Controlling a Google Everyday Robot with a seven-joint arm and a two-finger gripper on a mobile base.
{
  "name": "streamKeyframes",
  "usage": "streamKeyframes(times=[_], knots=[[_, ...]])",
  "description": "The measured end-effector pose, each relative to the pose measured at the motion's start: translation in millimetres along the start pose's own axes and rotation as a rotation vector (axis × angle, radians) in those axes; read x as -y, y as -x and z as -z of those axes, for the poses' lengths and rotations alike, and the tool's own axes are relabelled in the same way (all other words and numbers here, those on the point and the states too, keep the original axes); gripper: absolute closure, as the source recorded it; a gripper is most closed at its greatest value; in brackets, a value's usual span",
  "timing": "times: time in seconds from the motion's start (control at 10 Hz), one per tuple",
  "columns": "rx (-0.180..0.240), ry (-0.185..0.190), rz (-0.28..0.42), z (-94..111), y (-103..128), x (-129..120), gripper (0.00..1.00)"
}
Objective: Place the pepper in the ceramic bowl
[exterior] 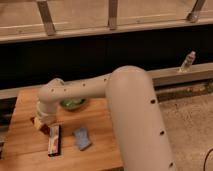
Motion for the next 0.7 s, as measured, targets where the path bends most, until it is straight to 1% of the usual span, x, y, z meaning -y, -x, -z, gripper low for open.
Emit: streamKeyframes(times=[0.2, 0.3, 0.4, 0.5, 0.7], knots=[[0.012, -0.009, -0.037, 11.2, 0.5, 31.1, 1.00], [0.022, -0.005, -0.050, 15.1, 1.0, 42.7, 1.00], [0.054, 0.009, -0.079, 22.5, 0.9, 64.4, 1.00], [0.080, 0.021, -0.104, 27.4, -1.4, 78.5, 1.00], [0.087, 0.026, -0.106, 28.1, -0.3, 79.3, 1.00]])
